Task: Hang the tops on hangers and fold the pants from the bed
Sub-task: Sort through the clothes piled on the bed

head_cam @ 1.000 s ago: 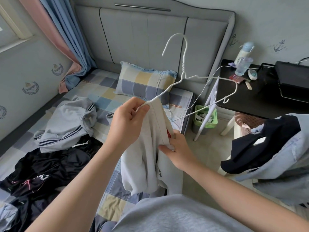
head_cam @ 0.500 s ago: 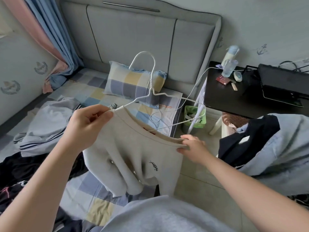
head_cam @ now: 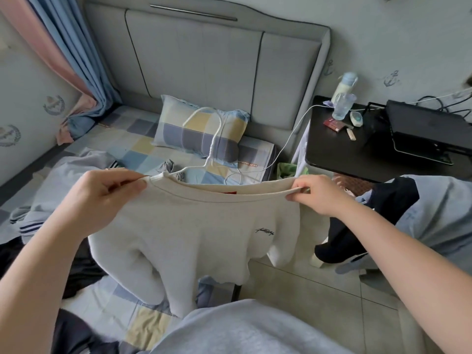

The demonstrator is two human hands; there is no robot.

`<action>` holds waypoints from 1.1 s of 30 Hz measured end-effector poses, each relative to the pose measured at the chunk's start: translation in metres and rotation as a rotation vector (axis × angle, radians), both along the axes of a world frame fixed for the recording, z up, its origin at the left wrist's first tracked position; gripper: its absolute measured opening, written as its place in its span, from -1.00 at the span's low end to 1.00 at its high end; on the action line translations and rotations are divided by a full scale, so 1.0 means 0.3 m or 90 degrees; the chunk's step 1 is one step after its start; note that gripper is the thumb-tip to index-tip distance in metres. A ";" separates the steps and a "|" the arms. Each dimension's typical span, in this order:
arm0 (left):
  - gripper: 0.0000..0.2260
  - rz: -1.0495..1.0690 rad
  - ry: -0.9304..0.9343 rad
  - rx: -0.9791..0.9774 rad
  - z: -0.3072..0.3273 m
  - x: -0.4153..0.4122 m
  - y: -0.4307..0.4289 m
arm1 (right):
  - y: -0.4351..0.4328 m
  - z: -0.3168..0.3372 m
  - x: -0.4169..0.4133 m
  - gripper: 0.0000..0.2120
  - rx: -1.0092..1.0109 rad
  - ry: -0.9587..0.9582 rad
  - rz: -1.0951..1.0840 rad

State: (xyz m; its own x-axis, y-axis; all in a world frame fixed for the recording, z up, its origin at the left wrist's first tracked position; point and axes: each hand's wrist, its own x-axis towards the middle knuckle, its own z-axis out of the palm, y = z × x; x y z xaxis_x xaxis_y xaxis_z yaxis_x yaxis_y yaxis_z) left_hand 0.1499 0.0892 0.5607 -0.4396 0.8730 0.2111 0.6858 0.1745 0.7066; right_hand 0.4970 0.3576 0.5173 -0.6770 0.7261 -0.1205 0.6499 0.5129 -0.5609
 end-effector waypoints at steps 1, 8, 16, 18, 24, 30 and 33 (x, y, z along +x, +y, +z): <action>-0.79 -0.011 0.020 -0.009 0.002 0.007 0.006 | -0.004 0.028 -0.008 -0.85 0.003 0.002 0.012; -0.94 -0.048 0.075 0.028 0.000 0.139 0.108 | -0.107 0.263 -0.135 -0.89 0.000 0.165 0.112; -0.74 -0.073 0.008 0.109 0.031 0.163 0.125 | -0.182 0.258 -0.171 -0.78 -0.029 0.246 0.131; -0.71 -0.074 0.013 0.120 0.024 0.150 0.130 | -0.180 0.263 -0.155 -0.70 -0.108 0.263 0.136; -0.83 0.000 -0.063 0.161 -0.017 0.059 0.101 | -0.111 0.274 -0.075 -0.49 -0.070 0.212 0.082; -0.73 0.017 -0.061 0.138 -0.048 0.045 0.112 | -0.122 0.236 -0.058 -0.62 -0.035 0.276 0.022; -0.72 0.032 -0.064 0.115 -0.052 0.045 0.114 | -0.128 0.243 -0.053 -0.78 0.044 0.321 0.005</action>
